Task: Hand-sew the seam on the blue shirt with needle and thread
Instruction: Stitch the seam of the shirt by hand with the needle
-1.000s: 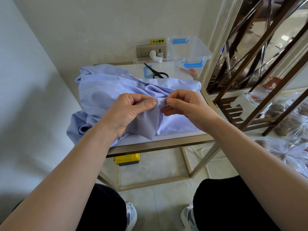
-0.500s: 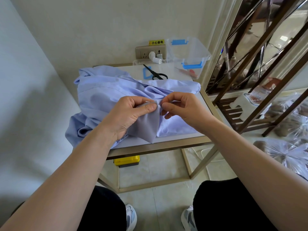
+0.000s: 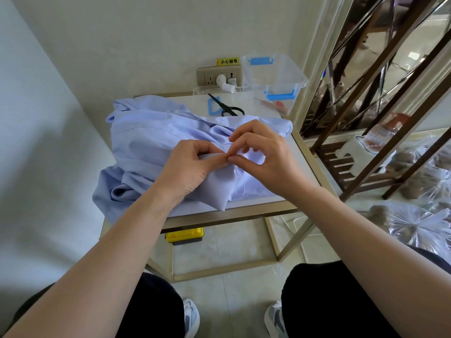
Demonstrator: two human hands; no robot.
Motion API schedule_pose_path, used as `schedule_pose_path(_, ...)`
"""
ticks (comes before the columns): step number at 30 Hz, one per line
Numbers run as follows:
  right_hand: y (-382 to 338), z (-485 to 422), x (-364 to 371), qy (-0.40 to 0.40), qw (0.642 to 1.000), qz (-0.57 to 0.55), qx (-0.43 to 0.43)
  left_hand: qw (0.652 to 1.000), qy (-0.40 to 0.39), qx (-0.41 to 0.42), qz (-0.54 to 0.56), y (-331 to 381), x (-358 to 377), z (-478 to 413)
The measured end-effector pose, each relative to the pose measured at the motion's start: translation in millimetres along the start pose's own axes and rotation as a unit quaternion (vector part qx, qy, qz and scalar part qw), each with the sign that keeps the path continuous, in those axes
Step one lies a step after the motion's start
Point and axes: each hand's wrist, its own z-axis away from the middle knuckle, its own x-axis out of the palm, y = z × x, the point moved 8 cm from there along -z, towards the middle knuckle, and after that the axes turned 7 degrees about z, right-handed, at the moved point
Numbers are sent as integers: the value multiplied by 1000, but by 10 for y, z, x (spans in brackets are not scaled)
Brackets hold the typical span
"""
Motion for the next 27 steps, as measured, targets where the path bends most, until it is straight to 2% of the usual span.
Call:
schedule_pose_path(4,-147,7,-29,37,998,22,-53,994,38,29,-97,29,-77,-13)
schedule_pose_path(6,-174,-5,-34,27,998,-46,-36,993,66,28,-95,21,-152,-25)
schedule_pose_path(8,-104,-20,27,-26,982,-184,40,995,81,18,-52,-10,-210,-37)
schedule_pose_path(10,-43,13,146,-111,931,-327,120,996,86,20,-27,-15,-236,-42)
schedule_pose_path(11,-31,45,198,-160,905,-364,154,996,87,22,-17,-18,-243,-40)
schedule_pose_path(13,-39,169,320,-295,860,-365,203,996,90,21,-10,-32,-249,-33)
schedule_pose_path(14,-70,280,385,-389,827,-343,215,995,93,20,-12,-42,-255,-32)
schedule_pose_path(16,-208,582,446,-581,726,-309,200,995,98,19,-14,-58,-267,-41)
schedule_pose_path(17,-264,694,441,-638,682,-306,184,995,100,20,-13,-62,-271,-48)
schedule_pose_path(18,-296,738,425,-659,665,-306,174,995,100,22,-14,-63,-272,-53)
schedule_pose_path(19,-288,710,426,-647,677,-305,171,995,99,23,-15,-57,-271,-53)
schedule_pose_path(20,-256,624,429,-606,716,-301,174,995,97,25,-16,-51,-267,-49)
schedule_pose_path(22,-99,370,408,-456,822,-273,204,995,94,31,-16,-31,-256,-39)
schedule_pose_path(23,0,261,367,-367,864,-254,232,995,94,33,-17,-23,-253,-33)
schedule_pose_path(25,136,142,301,-229,912,-213,266,995,94,31,-16,-17,-239,-23)
schedule_pose_path(27,156,99,304,-165,933,-177,268,995,93,25,-14,-21,-231,-18)
